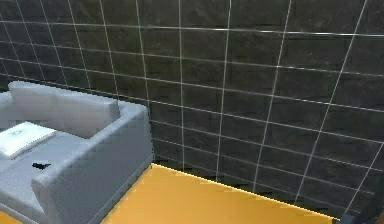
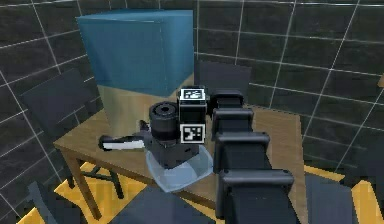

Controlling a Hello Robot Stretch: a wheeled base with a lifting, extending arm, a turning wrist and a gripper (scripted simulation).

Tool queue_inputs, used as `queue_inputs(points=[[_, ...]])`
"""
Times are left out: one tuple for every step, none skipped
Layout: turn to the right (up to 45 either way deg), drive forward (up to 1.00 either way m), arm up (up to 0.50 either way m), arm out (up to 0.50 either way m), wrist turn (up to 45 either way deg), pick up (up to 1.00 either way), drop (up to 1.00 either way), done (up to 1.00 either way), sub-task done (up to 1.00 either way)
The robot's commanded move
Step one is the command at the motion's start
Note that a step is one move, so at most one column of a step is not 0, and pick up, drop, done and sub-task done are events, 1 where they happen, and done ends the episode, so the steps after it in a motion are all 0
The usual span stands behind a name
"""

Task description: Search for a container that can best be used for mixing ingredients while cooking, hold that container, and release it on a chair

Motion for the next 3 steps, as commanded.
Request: queue_inputs(points=[[0.0, 0.00, 0.00, 0.00, 24.0, 0.00, 0.00, 0.00, 0.00], [0.0, 0.00, -0.26, 0.00, 0.0, 0.00, 0.00, 0.00, 0.00], [0.0, 0.00, 0.00, 0.00, 0.0, 1.00, 0.00, 0.00, 0.00]])
